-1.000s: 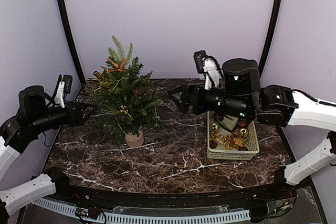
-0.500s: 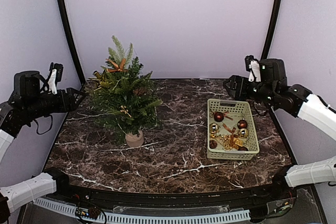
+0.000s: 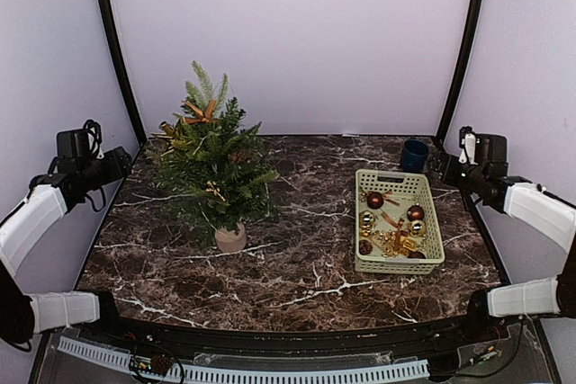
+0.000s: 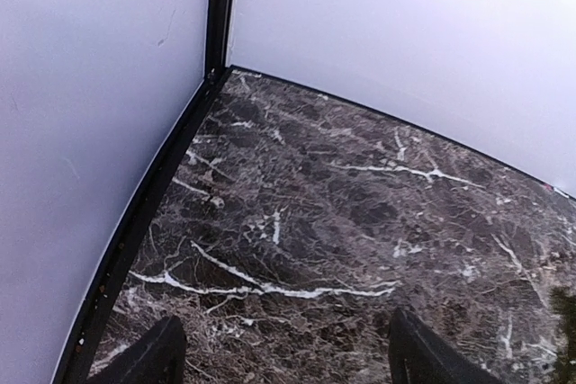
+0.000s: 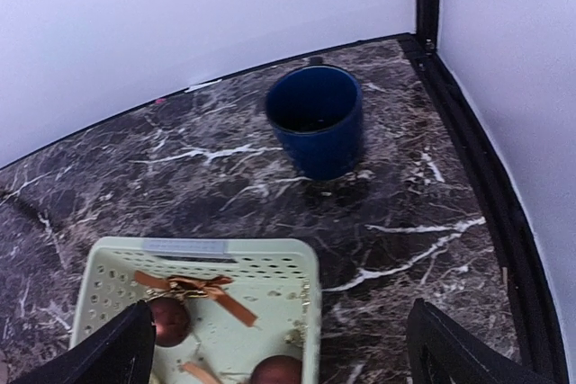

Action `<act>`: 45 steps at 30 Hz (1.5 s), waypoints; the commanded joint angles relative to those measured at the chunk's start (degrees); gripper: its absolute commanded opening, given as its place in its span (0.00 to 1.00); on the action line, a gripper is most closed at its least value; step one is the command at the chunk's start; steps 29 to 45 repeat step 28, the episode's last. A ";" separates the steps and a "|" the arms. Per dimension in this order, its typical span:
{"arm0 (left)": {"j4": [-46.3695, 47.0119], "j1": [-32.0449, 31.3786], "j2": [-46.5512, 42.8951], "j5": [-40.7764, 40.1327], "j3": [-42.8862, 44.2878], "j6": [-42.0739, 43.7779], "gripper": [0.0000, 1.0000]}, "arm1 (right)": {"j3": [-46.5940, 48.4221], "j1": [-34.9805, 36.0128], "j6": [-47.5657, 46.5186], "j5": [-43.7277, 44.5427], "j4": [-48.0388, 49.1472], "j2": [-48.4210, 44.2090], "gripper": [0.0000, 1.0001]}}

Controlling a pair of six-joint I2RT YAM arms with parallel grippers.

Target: Decorate the small christmas tree

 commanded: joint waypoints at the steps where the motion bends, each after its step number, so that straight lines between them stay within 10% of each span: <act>1: 29.08 0.28 3.70 -8.45 -11.39 -0.90 0.82 | -7.53 -6.16 -1.92 0.86 19.72 0.50 0.99; 15: 65.40 0.12 13.21 -7.74 -33.26 12.90 0.89 | -18.63 -7.34 -4.37 6.55 47.07 8.87 0.96; 45: 64.43 0.01 15.96 -2.55 -31.74 10.09 0.92 | -22.13 -7.34 -5.43 8.86 49.84 5.55 0.96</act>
